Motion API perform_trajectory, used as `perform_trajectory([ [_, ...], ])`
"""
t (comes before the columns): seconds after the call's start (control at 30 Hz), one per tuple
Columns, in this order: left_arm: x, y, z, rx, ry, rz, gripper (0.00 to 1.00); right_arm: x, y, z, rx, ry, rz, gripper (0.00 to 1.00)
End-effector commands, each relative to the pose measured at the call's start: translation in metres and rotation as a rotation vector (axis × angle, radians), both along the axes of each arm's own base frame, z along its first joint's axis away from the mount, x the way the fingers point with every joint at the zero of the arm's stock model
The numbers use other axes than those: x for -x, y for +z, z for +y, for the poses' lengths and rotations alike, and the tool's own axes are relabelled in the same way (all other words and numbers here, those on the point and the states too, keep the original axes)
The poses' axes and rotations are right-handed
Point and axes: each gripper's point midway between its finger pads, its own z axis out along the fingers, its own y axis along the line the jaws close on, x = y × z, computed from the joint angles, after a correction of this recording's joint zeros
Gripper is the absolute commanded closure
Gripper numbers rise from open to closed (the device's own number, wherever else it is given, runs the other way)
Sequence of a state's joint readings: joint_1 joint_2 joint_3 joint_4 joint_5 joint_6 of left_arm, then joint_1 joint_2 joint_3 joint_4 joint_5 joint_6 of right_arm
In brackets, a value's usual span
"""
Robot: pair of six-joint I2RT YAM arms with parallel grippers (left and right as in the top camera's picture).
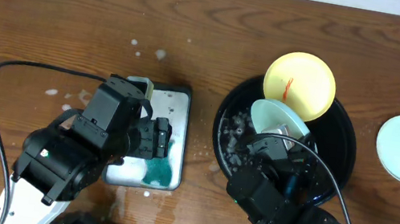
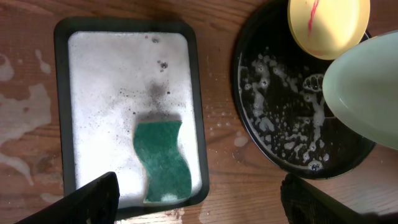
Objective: Clean dirty plates on tray and stack at the side
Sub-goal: 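Lift the pale green plate with the right gripper and stack it right of the tray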
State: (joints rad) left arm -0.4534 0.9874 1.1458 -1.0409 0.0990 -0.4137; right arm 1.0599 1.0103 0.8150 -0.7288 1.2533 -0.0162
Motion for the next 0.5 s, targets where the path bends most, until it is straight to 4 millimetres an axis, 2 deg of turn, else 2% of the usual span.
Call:
perform_trajectory([
  [0.0, -0.0009, 0.0016, 0.001, -0.007, -0.006, -0.007, 0.16, 0.0017, 0.0077, -0.0016, 0.013, -0.01, -0.032, 0.99],
  [0.47, -0.0008, 0.0015, 0.001, -0.007, -0.006, -0.006, 0.16, 0.0012, 0.0082, -0.0007, 0.001, -0.01, -0.036, 0.99],
])
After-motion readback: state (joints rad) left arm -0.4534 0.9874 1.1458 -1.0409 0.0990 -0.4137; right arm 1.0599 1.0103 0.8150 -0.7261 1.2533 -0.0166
